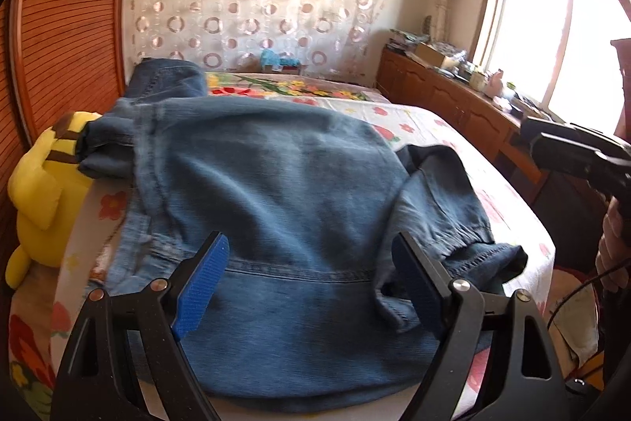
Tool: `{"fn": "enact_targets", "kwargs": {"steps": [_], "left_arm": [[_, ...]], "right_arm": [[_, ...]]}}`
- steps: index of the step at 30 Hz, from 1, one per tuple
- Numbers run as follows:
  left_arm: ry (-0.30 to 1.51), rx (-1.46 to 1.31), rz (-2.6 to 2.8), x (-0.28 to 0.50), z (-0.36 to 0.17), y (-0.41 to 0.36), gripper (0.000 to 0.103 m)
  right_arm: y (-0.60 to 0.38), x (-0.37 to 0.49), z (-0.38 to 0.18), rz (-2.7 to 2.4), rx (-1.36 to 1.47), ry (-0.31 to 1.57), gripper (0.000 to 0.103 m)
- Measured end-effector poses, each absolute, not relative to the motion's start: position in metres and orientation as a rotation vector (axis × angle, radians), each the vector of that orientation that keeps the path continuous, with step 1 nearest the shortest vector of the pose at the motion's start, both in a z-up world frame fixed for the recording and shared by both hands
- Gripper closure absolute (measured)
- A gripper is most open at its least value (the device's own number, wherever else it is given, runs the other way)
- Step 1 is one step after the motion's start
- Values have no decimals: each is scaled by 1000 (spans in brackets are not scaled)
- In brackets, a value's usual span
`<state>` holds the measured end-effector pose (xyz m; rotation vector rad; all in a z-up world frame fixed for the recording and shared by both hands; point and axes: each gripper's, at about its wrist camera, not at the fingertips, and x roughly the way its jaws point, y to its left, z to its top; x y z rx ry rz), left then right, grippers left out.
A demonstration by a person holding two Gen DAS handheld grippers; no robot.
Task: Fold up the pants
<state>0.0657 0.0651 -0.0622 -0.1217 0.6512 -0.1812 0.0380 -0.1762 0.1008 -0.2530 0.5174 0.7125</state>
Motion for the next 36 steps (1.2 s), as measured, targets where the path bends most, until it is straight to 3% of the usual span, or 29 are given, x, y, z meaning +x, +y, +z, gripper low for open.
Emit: {"fn": "enact_targets", "kwargs": {"steps": [9,13,17,20,24,30,32,34,35,36], "left_arm": [[687,-54,-264,68,-70,29,18],[720,-33,-285,69,-79,20,18],[736,-35,-322,67,-85,17,19],[736,-32,-332,65,-86,17,40],[745,-29,-336,66,-89,19,59],[750,-27,-339,67,-92,20,62],[746,-20,-337,66,-92,19,64],[743,-13,-343,67,-92,18,69],[740,-8,-344,67,-91,17,73],[734,4,-346,66,-89,15,75]], "right_arm": [[-198,41,76,554,-238,552,54],[-201,46,62,513,-200,602,45],[-195,50,50,510,-149,652,44],[-186,50,42,529,-120,682,44],[-178,51,34,551,-93,723,44],[-178,43,23,581,-69,764,44],[-175,43,25,589,-59,759,50],[-175,49,26,607,-52,757,71],[-174,50,27,615,-53,753,75],[-175,52,25,623,-54,747,93]]}}
